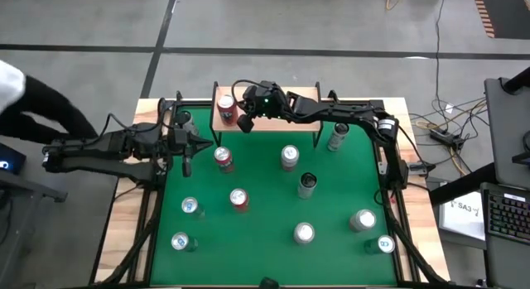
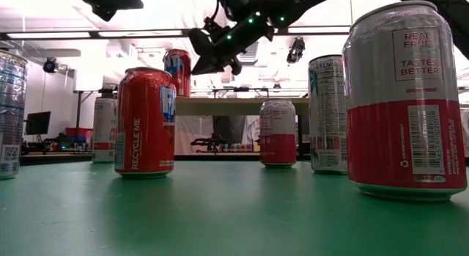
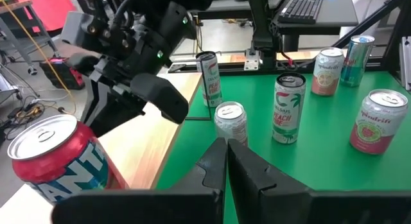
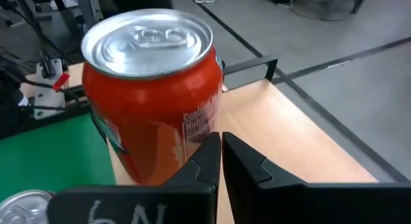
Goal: Place canned beverage on shelf
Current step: Put the bottom orange soda can on the shelf, then put the bottom middle white soda can on the shelf
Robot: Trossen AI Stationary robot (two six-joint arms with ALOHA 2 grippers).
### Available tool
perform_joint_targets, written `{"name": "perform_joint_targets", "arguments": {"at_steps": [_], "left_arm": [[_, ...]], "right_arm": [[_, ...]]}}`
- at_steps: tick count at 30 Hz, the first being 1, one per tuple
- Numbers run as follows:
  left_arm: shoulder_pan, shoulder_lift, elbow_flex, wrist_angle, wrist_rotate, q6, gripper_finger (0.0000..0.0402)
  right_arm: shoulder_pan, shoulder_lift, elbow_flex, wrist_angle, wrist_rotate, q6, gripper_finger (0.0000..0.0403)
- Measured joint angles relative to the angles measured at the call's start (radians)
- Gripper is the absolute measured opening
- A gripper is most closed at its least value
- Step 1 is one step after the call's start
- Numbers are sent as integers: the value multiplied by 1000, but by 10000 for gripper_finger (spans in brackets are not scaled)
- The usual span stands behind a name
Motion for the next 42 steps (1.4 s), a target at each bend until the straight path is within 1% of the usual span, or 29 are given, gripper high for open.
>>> {"name": "perform_joint_targets", "arguments": {"at_steps": [5,10,15,18,21,30,32,35,37,39,42], "left_arm": [[0,-4,0,0,0,0,0],[0,-8,0,8,0,0,0],[0,-11,0,14,0,-11,0],[0,-11,0,14,0,-23,0],[0,-11,0,14,0,-32,0],[0,-13,0,2,-3,-38,0],[0,-11,0,-25,-41,-37,0],[0,-8,0,-87,-138,-53,0],[0,-8,0,-127,-174,-80,0],[0,-8,0,-149,-168,-108,0],[-1,-8,0,-148,-73,-132,0]], "right_arm": [[0,0,0,26,-11,-45,9],[-1,6,0,85,-92,-45,9],[-2,6,0,75,-91,-45,9],[-2,6,0,59,-49,-37,9],[-2,-2,0,20,-34,-19,9],[24,-60,2,-111,-48,59,9],[44,-60,2,-135,-52,60,9],[73,-60,2,-163,-52,59,9],[95,-64,2,-209,-26,58,9],[117,-71,1,-269,0,55,9],[157,-103,0,-342,7,59,9]]}}
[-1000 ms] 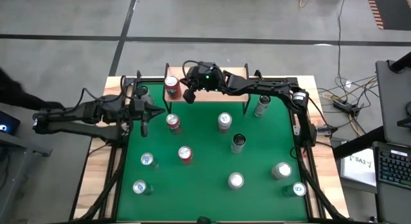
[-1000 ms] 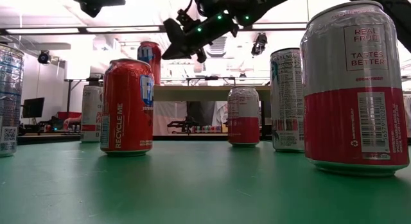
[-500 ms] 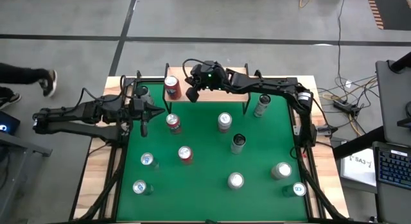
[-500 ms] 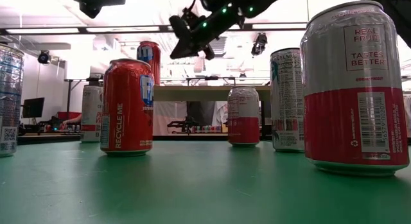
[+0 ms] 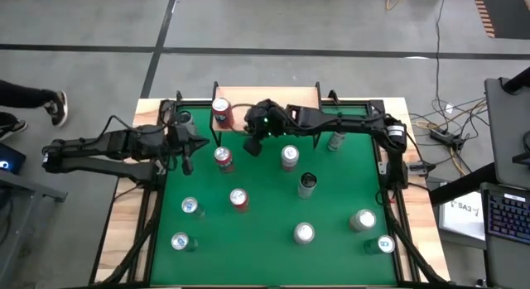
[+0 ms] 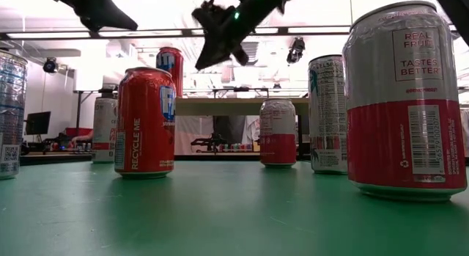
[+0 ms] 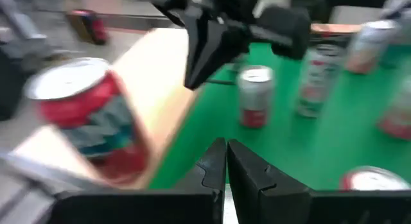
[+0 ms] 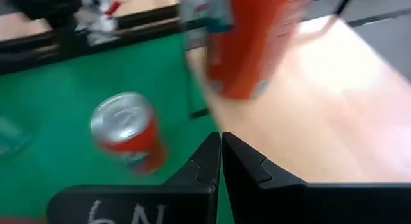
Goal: Place canned beverage on shelf
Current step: Put the bottom middle white soda can on the shelf
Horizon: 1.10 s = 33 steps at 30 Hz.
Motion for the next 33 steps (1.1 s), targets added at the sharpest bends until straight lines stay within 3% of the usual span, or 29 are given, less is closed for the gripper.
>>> {"name": "perform_joint_targets", "arguments": {"at_steps": [4,7,17,24,33], "left_arm": [[-1,7,0,22,145,12,0],[-1,16,0,55,186,14,0],[-1,51,0,119,186,16,0],[-1,70,0,127,186,16,0],[0,79,0,150,186,46,0]], "right_arm": [[60,-44,1,-95,-7,21,9],[104,-63,1,-161,-7,53,9],[198,-131,0,-376,-9,302,9],[212,-180,0,-511,-233,474,9],[215,-195,0,-841,-246,772,9]]}}
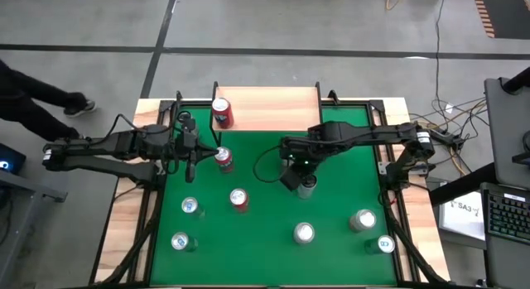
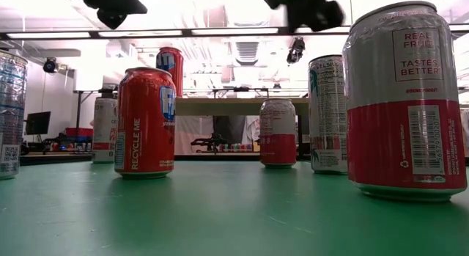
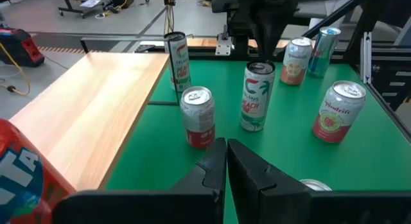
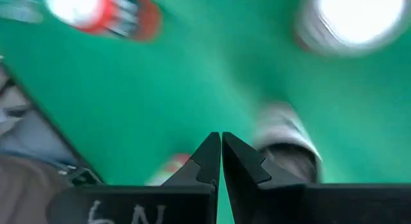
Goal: Place canned beverage on shelf
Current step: Put the bottom middle white soda can on the shelf
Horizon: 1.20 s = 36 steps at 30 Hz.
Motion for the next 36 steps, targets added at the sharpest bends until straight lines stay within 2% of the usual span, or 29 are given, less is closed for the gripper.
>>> {"name": "perform_joint_targets", "arguments": {"at_steps": [3,6,13,16,21,31,34,36], "left_arm": [[0,1,0,7,0,14,0],[0,1,0,8,0,19,0],[0,2,0,8,0,19,0],[0,2,0,8,0,19,0],[0,2,0,7,0,23,0],[0,2,0,5,0,39,0],[0,2,0,5,0,41,0],[0,2,0,5,0,42,0]], "right_arm": [[0,0,0,-139,4,65,9],[2,2,0,-205,7,90,9],[7,3,0,-204,10,78,12],[9,5,0,-192,11,77,29],[9,6,0,-178,11,84,101],[11,7,0,-159,11,165,305],[11,7,0,-156,11,174,349],[11,7,0,-155,11,194,364]]}}
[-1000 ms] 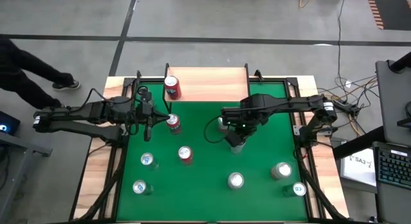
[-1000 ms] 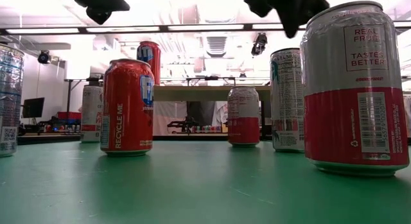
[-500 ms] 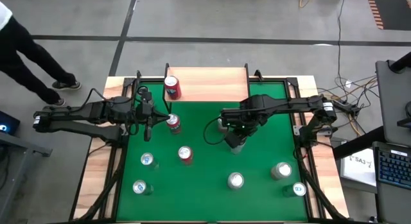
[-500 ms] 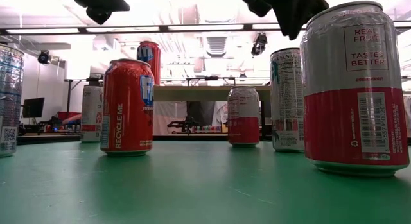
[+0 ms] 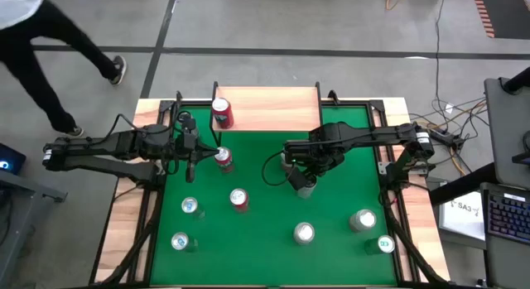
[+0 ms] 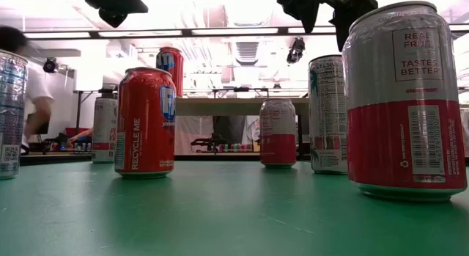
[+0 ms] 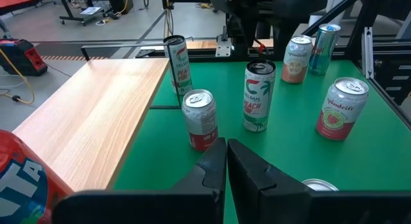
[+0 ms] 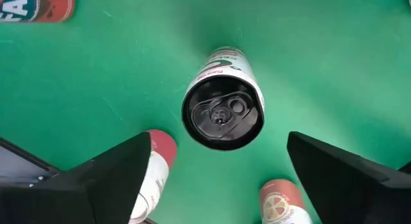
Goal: Place canned beverage on shelf
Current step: Put the bottom middle white soda can on the shelf
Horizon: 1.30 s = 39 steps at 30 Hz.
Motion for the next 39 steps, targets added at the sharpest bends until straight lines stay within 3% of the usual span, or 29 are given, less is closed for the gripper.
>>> {"name": "perform_joint_targets", "arguments": {"at_steps": [13,33,39], "left_arm": [[0,0,0,0,0,7,0],[0,0,0,1,-5,8,0],[0,1,0,1,-7,8,0]], "right_arm": [[0,0,-43,10,33,51,365],[0,12,-288,280,0,64,365],[0,20,-310,318,2,48,333]]}}
